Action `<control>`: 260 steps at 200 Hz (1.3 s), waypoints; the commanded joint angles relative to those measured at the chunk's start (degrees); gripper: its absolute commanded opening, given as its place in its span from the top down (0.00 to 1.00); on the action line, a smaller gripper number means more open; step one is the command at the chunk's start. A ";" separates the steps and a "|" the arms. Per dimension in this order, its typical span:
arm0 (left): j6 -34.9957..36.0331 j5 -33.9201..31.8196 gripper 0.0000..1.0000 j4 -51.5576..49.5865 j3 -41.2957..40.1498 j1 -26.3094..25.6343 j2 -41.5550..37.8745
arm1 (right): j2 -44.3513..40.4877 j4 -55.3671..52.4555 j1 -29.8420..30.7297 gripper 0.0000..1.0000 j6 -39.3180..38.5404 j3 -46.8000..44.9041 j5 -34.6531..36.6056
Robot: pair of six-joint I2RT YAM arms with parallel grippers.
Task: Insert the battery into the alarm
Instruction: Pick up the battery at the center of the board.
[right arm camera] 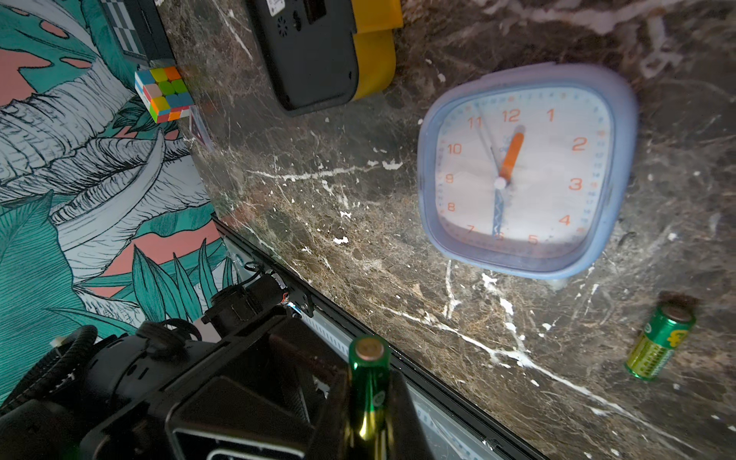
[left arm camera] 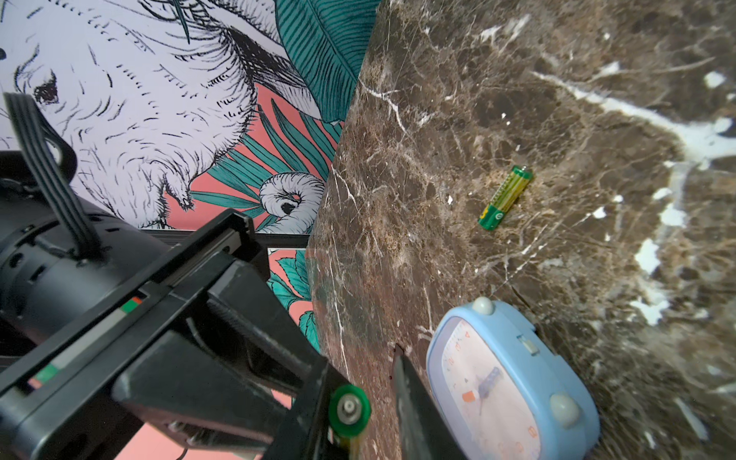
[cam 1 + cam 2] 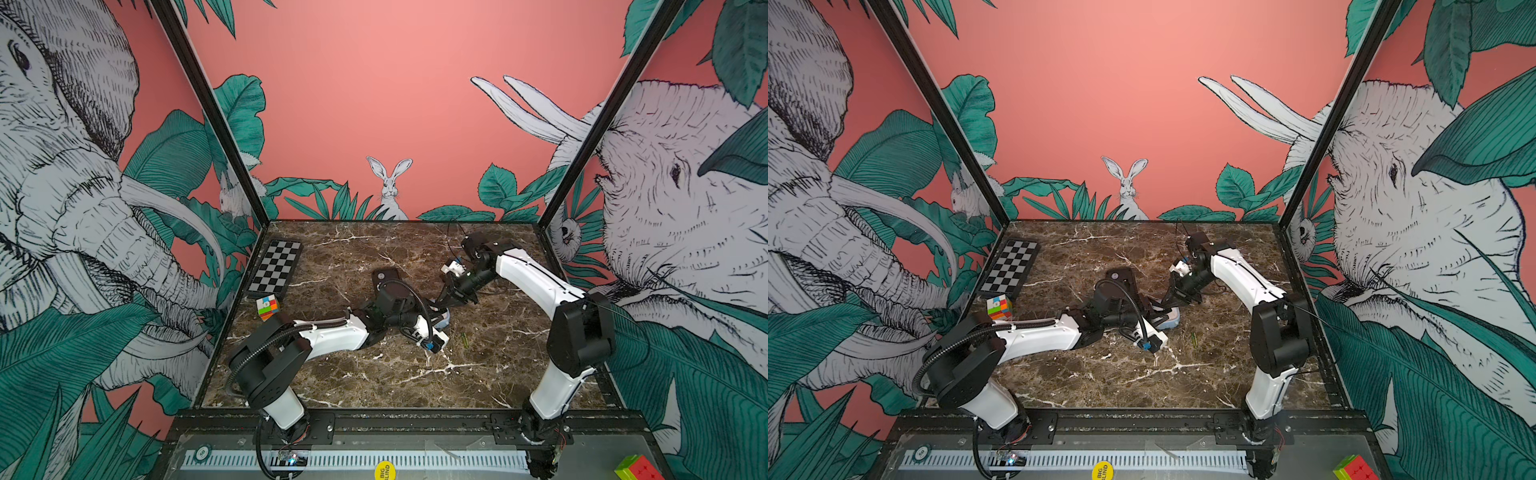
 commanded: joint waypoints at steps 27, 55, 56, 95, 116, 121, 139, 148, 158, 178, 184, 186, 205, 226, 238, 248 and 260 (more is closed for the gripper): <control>3.48 -3.98 0.80 -0.24 1.44 -0.34 0.63 | 0.21 -0.69 1.00 0.93 0.62 -0.23 -1.93; 3.24 -4.08 0.87 -0.32 1.69 -0.41 0.55 | 0.46 -0.71 1.04 0.93 0.70 -0.05 -1.96; 3.22 -4.08 0.87 -0.32 1.70 -0.41 0.58 | 0.47 -0.67 1.07 0.93 0.70 -0.01 -1.96; -0.98 -4.80 0.92 1.41 1.67 -0.44 0.27 | 0.40 0.30 0.97 0.81 1.05 0.90 -2.30; -4.70 -5.54 0.94 2.31 1.68 -0.41 -0.32 | 0.13 1.24 1.03 0.67 1.26 1.40 -1.94; -5.79 -5.90 0.94 2.31 1.73 -0.41 -0.53 | 0.10 1.32 1.03 0.61 1.23 1.60 -1.72; -10.79 -7.83 0.94 1.11 2.35 -0.41 -1.28 | -0.49 2.46 0.38 0.44 1.14 3.18 0.33; -13.05 -8.78 0.94 0.57 2.70 -0.41 -1.69 | -0.94 3.90 -0.13 0.37 1.37 3.97 1.65; -15.97 -10.00 0.94 0.06 2.95 -0.46 -2.18 | -1.48 6.50 -0.91 0.30 2.02 4.52 2.94; -21.49 -11.94 0.94 -3.46 3.55 -0.09 -3.51 | -2.32 13.93 -2.41 0.26 3.93 4.36 3.35; -23.34 -12.11 0.95 -4.54 3.68 0.21 -4.02 | -2.49 15.99 -2.73 0.26 4.12 4.39 3.60; -24.08 -12.11 0.94 -4.85 3.65 0.31 -4.22 | -2.50 16.93 -2.97 0.26 4.19 4.43 3.82; -31.77 -11.89 0.95 -7.05 3.56 2.40 -6.21 | -2.42 21.26 -4.46 0.26 2.91 4.86 5.92; -40.70 -10.64 0.95 -10.83 4.21 5.79 -8.27 | -3.43 30.42 -6.28 0.27 2.19 1.93 9.00; -45.79 -10.38 0.95 -12.86 4.88 7.88 -9.07 | -3.93 36.25 -7.33 0.28 2.33 -0.58 9.60; -50.10 -10.06 0.95 -13.89 5.34 9.71 -9.48 | -3.87 39.17 -7.69 0.29 1.41 -1.72 10.18; -54.85 -10.50 0.95 -15.54 6.25 12.25 -9.61 | -3.53 40.34 -7.70 0.30 -0.74 -2.03 11.21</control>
